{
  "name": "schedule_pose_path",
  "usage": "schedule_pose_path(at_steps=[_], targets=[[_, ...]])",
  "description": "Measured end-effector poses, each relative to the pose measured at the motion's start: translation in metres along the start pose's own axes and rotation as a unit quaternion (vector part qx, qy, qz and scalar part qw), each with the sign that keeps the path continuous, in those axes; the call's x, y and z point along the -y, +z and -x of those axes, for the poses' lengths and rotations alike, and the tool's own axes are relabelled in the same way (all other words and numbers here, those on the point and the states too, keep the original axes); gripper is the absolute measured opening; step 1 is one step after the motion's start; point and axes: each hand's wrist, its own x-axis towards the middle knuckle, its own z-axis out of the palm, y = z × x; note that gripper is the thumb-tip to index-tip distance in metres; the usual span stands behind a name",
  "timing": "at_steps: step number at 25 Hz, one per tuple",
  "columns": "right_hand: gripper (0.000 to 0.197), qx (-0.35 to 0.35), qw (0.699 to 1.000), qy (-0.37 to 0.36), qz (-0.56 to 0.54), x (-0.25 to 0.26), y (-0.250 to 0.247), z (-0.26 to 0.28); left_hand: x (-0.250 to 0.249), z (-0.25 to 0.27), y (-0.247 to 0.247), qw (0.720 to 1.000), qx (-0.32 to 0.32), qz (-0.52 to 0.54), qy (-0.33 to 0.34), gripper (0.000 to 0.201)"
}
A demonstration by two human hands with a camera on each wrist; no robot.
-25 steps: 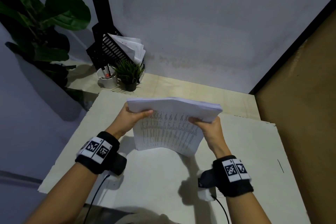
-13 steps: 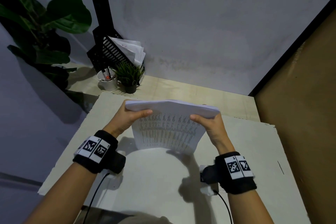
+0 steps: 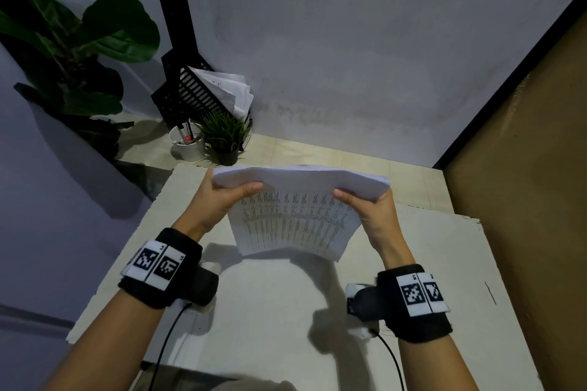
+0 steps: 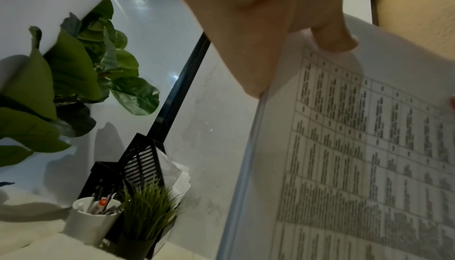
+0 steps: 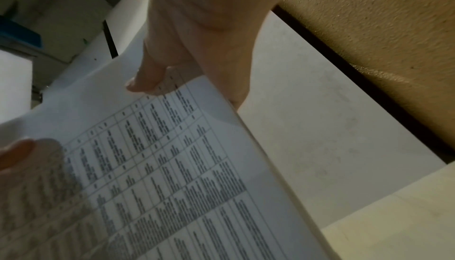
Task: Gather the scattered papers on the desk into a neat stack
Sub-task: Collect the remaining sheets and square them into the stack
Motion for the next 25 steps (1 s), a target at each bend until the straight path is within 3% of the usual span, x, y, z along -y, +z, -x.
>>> schedule_pose_path(at_steps=[3, 9, 16, 20, 23, 24, 25], targets=[[0.022, 0.003, 1.000, 0.018, 0.023, -0.003, -0.001, 0.000, 0.008, 0.001, -0.001, 1.000, 0.024, -0.017, -0.007, 0.045], [0.029, -0.017, 0.999, 0.038, 0.016, -0.010, 0.003, 0.000, 0.023, -0.008, 0.006, 0.996, -0.025, -0.008, -0.085, 0.086], [0.024, -0.005, 0.999, 0.035, 0.010, -0.004, -0.003, 0.003, 0.019, 0.000, 0.005, 0.998, -0.026, -0.006, -0.058, 0.066], [0.023, -0.013, 0.998, 0.050, 0.029, 0.003, -0.009, 0.001, 0.030, -0.005, 0.004, 0.995, -0.058, -0.014, -0.082, 0.100], [0.023, 0.011, 0.990, 0.022, 0.136, 0.031, -0.013, -0.007, 0.031, -0.008, 0.003, 0.995, -0.054, -0.014, -0.083, 0.095], [0.022, 0.034, 0.973, 0.019, 0.230, 0.042, -0.010, -0.012, 0.032, -0.008, 0.003, 0.994, -0.061, -0.011, -0.086, 0.088], [0.022, 0.069, 0.933, 0.021, 0.352, 0.054, -0.004, -0.016, 0.032, -0.008, 0.003, 0.993, -0.069, -0.003, -0.091, 0.085]])
